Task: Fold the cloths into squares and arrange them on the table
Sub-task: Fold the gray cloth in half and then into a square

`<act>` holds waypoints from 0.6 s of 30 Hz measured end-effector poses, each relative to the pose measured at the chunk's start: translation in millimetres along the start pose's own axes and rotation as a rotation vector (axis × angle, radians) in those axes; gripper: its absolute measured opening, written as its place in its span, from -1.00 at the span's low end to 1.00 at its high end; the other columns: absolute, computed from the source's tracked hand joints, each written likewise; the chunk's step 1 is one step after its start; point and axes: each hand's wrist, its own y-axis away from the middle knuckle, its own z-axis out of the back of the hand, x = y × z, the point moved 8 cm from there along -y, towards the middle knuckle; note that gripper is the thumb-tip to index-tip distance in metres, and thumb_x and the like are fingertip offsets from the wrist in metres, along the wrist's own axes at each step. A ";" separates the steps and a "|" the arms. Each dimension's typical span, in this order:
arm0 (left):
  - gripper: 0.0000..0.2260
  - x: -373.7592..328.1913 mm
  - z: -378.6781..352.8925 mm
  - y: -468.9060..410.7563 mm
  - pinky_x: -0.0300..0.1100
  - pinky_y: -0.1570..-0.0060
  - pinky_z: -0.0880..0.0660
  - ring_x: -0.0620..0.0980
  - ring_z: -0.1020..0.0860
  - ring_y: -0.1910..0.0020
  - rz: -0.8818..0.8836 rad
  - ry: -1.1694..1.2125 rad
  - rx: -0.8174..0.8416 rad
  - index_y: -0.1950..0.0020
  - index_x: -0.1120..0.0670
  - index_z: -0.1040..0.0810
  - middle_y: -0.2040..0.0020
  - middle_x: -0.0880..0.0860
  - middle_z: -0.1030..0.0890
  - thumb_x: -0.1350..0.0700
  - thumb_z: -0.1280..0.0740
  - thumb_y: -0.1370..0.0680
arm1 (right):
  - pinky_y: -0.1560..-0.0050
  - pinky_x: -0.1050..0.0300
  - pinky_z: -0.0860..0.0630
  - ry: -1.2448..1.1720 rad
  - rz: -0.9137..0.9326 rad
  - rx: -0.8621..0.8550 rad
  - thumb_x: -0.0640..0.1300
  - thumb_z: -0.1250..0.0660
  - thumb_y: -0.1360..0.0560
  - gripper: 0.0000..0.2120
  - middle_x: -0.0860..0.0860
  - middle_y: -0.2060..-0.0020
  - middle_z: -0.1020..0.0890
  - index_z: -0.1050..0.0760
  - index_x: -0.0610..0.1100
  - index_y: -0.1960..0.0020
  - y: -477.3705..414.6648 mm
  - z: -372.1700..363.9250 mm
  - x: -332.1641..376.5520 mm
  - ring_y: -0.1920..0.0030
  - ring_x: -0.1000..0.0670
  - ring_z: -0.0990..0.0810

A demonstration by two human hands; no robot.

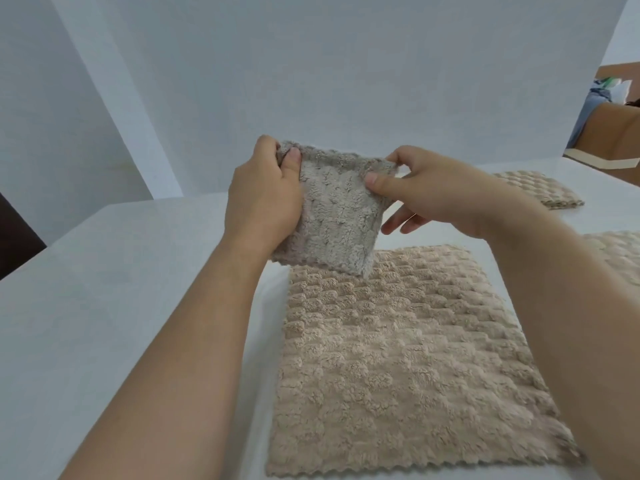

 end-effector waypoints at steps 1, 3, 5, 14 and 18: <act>-0.78 9.3 -1.8 -2.3 -0.22 0.34 -0.26 -0.17 -0.39 0.27 0.071 0.037 0.015 -0.02 0.07 -0.38 0.21 -0.09 -0.44 -0.07 -0.16 -0.70 | 0.02 -0.18 -0.69 -0.045 -0.020 0.010 0.13 -0.36 -0.59 -0.52 -0.12 -0.01 -0.71 -0.34 -0.03 -0.40 -1.3 -5.9 -3.2 0.19 -0.13 -0.76; -0.77 28.1 -4.2 -5.0 -0.21 0.32 -0.25 -0.12 -0.40 0.25 0.213 0.102 0.016 0.02 0.08 -0.42 0.20 -0.10 -0.43 -0.05 -0.19 -0.69 | 0.02 -0.17 -0.69 -0.126 -0.054 0.052 0.09 -0.35 -0.61 -0.46 -0.15 0.00 -0.70 -0.24 0.03 -0.50 -2.7 -20.0 -7.3 0.18 -0.16 -0.76; -0.74 43.2 -3.2 -5.7 -0.12 0.22 -0.28 -0.03 -0.41 0.24 0.318 0.149 -0.002 0.13 0.08 -0.41 0.23 -0.06 -0.44 -0.04 -0.21 -0.68 | 0.00 -0.16 -0.68 -0.124 -0.064 0.097 0.00 -0.34 -0.63 -0.43 -0.16 -0.02 -0.70 -0.17 0.09 -0.55 -2.7 -31.8 -7.8 0.17 -0.17 -0.76; -0.79 87.0 -10.1 1.0 0.13 -0.18 -0.59 0.15 -0.63 -0.04 0.707 0.588 -0.017 0.03 0.10 -0.53 -0.05 0.10 -0.64 -0.03 -0.29 -0.62 | -0.08 -0.08 -0.66 0.080 0.005 0.333 -0.17 -0.49 -0.51 -0.08 -0.05 -0.05 -0.71 0.03 0.21 -0.61 13.4 -59.4 6.5 0.08 -0.01 -0.75; -0.81 86.7 -10.7 1.9 0.15 -0.17 -0.59 0.17 -0.65 -0.04 0.729 0.663 -0.044 0.12 0.06 -0.51 -0.04 0.10 -0.65 -0.02 -0.30 -0.61 | -0.02 -0.02 -0.68 0.208 0.016 0.310 0.08 -0.49 -0.50 -0.11 0.00 -0.03 -0.70 0.05 0.23 -0.59 14.5 -74.2 8.1 0.13 0.05 -0.74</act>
